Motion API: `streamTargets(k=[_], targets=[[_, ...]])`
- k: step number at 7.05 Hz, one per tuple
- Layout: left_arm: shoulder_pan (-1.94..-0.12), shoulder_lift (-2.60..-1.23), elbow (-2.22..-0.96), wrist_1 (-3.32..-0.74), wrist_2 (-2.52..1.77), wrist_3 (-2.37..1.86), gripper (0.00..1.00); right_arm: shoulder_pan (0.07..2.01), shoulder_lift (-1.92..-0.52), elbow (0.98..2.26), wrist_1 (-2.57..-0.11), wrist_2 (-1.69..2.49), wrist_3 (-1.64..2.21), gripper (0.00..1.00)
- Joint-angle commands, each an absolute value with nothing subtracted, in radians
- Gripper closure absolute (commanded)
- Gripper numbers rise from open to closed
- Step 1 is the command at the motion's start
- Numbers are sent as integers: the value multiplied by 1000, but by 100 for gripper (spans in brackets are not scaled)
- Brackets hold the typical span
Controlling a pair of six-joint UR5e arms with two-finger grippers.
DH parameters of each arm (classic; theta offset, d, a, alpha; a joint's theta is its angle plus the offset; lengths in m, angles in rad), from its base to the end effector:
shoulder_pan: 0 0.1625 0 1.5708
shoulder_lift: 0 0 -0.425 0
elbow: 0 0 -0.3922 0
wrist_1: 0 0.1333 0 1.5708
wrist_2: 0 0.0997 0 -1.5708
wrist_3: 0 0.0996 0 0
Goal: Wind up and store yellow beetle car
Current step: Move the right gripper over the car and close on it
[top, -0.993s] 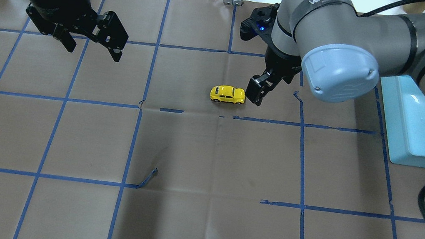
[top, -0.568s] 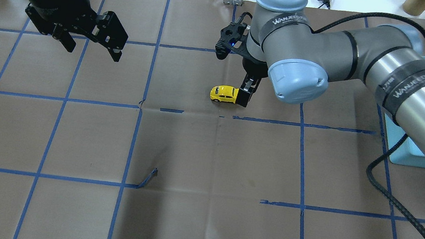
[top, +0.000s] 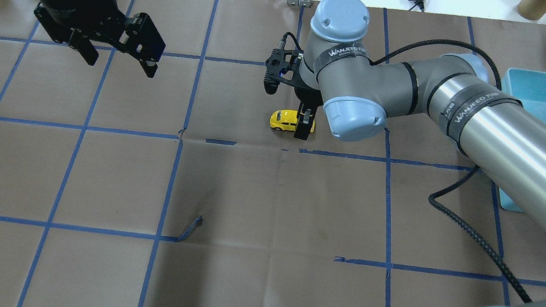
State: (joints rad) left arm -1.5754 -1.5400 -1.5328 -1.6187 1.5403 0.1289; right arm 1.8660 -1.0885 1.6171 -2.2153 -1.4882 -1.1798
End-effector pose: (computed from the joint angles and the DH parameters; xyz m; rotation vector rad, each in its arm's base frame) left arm -0.1385 -0.4793 0.5168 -0.2081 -3.1053 0.0354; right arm 0.3234 -0.5772 0.2542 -2.0961 2.2961 -0.2180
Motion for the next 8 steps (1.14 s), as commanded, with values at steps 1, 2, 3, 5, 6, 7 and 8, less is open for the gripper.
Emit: streamTargets(k=[1,2,3,5,6,7,8], targets=[[-1575,-1540,-1532,-1618,1542,129,1,1875,-1017,1609,-2278,-1483,-1197,0],[-1575,-1543,-1532,-1618,1540,129,1,1875,-1003,1614,-2324,-1485,-1212,0],[-1575,-1545,-1532,-1617,1540,129,1,1875,-988,1611,-2327,-1483,-1238,0],[-1575,-1548,-1534,-1617,1539,133,1,1875,-970,1605,-2329,-1483,-1243,0],[-1575,-1548,-1534,-1618,1539,136,1,1873,-963,1605,-2330,-1483,-1249,0],[-1575,-1551,-1534,-1617,1539,135,1,1873,-953,1603,-2335,-1483,-1249,0],[-1575,-1555,-1534,-1615,1539,137,1,1873,-950,1601,-2335,-1483,-1237,13]])
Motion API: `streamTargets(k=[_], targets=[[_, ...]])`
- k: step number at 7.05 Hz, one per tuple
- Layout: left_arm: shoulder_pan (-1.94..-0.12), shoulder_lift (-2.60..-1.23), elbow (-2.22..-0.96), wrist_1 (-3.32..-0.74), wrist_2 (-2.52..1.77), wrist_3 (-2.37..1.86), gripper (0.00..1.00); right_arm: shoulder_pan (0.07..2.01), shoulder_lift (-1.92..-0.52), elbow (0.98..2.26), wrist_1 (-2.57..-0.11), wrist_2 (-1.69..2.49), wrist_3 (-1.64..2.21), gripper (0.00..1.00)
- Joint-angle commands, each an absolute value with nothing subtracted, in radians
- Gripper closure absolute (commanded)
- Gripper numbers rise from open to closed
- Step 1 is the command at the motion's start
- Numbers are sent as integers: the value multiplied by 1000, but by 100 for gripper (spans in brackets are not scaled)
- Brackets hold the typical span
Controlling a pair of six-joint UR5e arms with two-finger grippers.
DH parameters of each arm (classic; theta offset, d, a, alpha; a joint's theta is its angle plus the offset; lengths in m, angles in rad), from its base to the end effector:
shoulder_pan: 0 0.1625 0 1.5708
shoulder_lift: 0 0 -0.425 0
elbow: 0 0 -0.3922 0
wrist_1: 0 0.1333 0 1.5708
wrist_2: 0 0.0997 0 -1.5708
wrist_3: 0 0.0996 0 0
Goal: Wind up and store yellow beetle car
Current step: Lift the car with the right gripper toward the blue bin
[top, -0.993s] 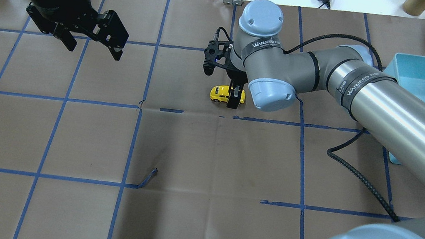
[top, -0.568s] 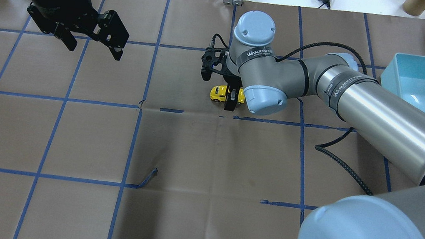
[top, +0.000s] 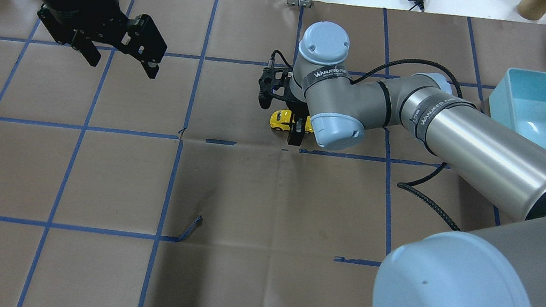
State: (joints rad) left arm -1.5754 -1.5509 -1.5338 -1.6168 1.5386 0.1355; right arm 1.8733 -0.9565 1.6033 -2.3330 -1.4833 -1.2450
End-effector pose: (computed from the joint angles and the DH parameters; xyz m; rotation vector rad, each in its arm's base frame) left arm -0.1387 -0.4833 0.5113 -0.2180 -3.1025 0.0202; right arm 0.3347 -0.5958 0.1864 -2.1777 2.2178 -0.2217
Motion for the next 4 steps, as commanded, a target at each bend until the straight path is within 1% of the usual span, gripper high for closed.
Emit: streamTargets(k=[1,2,3,4], targets=[[-1575,-1555,-1534,-1615,1539,137,1,1873,-953,1601,-2335,-1485,-1236,48],[-1575,-1555,-1534,-1615,1537,135,1,1873,-954,1600,-2335,-1488,-1238,71],[-1575,-1557,-1532,-1615,1536,132,1,1871,-959,1586,-2335,-1499,-1244,79],[-1575,-1555,-1532,-1615,1536,130,1,1867,-959,1541,-2321,-1506,-1253,84]])
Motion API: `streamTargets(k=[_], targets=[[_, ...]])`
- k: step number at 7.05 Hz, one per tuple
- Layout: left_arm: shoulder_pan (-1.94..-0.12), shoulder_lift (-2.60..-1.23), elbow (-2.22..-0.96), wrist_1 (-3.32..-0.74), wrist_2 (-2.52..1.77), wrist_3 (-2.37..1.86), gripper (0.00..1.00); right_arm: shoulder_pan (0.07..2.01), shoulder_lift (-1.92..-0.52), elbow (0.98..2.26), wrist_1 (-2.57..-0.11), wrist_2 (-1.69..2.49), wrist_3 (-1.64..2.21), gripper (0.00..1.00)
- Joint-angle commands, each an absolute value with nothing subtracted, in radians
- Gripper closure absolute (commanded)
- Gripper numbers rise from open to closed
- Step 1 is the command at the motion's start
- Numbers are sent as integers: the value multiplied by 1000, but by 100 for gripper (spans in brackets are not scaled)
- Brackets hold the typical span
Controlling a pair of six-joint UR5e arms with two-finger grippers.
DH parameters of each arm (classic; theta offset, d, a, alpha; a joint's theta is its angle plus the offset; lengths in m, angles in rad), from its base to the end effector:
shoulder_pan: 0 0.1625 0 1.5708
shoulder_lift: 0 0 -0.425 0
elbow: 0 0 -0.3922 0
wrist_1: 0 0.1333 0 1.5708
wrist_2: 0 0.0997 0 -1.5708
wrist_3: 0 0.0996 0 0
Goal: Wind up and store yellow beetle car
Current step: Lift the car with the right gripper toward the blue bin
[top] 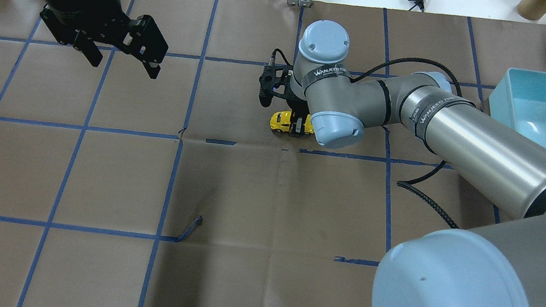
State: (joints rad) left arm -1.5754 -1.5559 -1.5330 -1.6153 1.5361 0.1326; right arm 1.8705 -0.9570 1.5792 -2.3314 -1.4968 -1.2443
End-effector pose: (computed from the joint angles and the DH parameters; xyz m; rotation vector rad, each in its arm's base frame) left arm -0.1390 -0.4852 0.5094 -0.2132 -3.1001 0.0161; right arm 0.3340 -0.6043 0.1967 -2.1885 2.2364 -0.2458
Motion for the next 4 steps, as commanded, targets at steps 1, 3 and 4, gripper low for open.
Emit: streamTargets(k=[1,3,4], targets=[[-1575,-1554,-1532,-1615,1534,129,1,1858,-963,1510,-2291,-1508,-1252,86],[-1575,-1555,-1531,-1615,1529,129,1,1786,-1027,1494,-2183,-1548,-1288,87],[-1575,-1554,-1532,-1615,1529,129,1,1701,-1064,1493,-2104,-1539,-1299,87]])
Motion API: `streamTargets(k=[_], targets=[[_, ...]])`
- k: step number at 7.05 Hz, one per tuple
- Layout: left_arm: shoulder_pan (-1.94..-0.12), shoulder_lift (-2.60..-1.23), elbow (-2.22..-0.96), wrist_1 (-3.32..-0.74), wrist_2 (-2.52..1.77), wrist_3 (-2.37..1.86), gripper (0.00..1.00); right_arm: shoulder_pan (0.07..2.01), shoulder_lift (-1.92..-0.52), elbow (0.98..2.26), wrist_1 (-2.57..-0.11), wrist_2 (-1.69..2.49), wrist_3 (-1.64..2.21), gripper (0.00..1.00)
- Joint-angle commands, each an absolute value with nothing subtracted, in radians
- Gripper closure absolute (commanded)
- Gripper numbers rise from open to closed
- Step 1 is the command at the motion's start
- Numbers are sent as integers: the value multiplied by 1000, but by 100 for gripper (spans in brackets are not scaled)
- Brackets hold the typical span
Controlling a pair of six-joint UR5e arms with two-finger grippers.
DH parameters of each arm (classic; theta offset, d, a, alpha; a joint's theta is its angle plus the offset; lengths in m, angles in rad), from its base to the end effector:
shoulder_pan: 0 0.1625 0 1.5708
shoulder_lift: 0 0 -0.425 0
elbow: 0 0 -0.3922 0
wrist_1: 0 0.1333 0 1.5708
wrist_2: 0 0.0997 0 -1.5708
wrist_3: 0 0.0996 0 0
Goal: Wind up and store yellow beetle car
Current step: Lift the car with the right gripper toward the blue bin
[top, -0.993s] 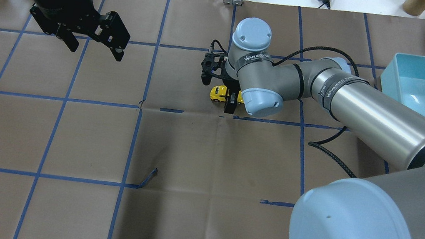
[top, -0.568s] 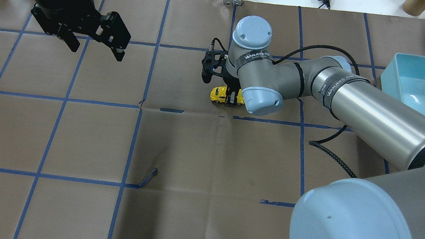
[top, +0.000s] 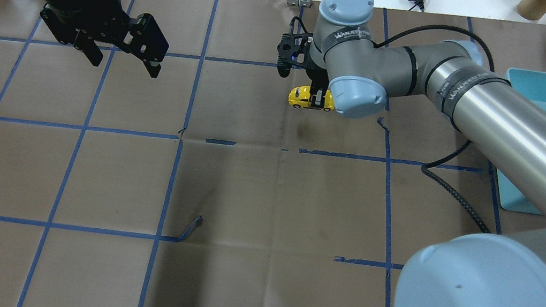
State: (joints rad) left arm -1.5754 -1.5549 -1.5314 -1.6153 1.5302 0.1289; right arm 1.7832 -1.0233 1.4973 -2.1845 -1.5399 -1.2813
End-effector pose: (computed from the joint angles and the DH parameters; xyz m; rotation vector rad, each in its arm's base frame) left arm -0.1396 -0.4850 0.5107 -0.2072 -3.0948 0.0206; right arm 0.2773 -0.6387 0.2617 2.1015 -2.2652 0.2103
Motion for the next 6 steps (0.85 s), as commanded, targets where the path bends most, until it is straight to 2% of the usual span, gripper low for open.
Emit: streamTargets(k=[1,6], targets=[[-1575,-1554,-1532,-1615,1529,129,1,1627,-1125,1494,-2024,-1540,-1299,87],[-1575,-1551,-1532,-1617,1531,132,1,1361,-1282,1497,-1805,-1522,-958,86]])
